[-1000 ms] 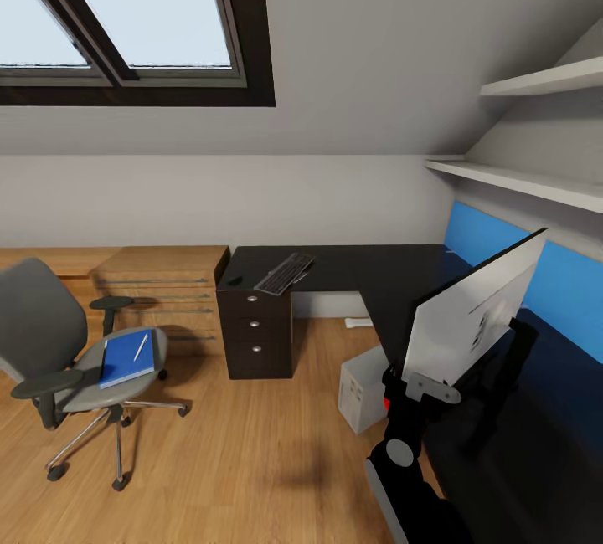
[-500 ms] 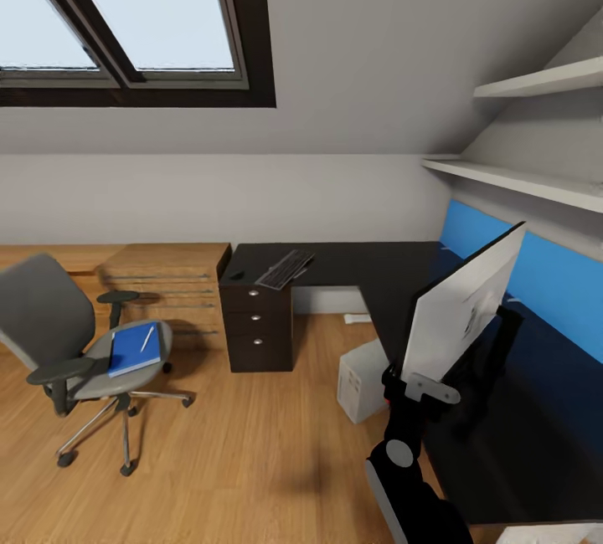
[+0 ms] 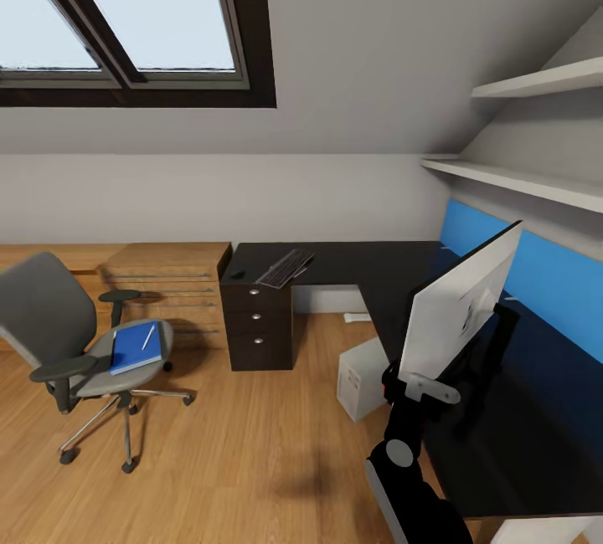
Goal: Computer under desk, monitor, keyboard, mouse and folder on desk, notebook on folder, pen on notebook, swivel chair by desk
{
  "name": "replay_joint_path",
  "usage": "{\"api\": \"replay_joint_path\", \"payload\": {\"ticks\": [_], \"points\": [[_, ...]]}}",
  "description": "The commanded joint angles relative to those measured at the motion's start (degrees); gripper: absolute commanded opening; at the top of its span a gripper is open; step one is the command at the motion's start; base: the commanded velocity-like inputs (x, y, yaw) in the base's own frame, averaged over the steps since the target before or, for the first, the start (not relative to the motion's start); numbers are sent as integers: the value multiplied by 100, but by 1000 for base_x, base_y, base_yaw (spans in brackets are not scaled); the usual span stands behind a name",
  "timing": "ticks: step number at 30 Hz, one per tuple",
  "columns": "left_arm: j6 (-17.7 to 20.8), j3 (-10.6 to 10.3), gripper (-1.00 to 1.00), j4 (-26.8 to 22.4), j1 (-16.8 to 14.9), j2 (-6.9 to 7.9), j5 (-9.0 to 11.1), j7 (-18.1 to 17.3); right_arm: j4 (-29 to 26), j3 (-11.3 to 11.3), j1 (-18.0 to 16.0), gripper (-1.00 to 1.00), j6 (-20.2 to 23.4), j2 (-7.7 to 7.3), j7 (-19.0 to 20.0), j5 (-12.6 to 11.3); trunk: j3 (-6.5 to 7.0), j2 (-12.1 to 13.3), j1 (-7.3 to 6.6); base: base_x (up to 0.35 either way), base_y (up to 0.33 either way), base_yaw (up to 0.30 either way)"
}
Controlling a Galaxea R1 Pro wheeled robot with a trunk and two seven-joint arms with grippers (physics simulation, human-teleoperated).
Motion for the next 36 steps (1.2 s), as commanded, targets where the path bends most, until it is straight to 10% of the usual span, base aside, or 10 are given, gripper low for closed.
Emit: {"api": "replay_joint_path", "payload": {"ticks": [1, 13, 22, 36], "points": [[21, -11, 100, -14, 0, 2, 45, 38, 2, 7, -6, 100, -10, 0, -24, 0, -7, -6, 1, 0, 0, 0], [21, -11, 100, -14, 0, 3, 45, 38, -80, 83, -4, 100, -34, 0, 26, -14, -7, -6, 1, 0, 0, 0], [21, -11, 100, -14, 0, 3, 45, 38, -93, 791, -4, 100, -10, 0, 21, -18, -7, -6, 1, 0, 0, 0], [21, -11, 100, -14, 0, 2, 45, 38, -174, 874, -4, 100, -36, 8, -10, 0, -7, -6, 1, 2, 0, 0]]}}
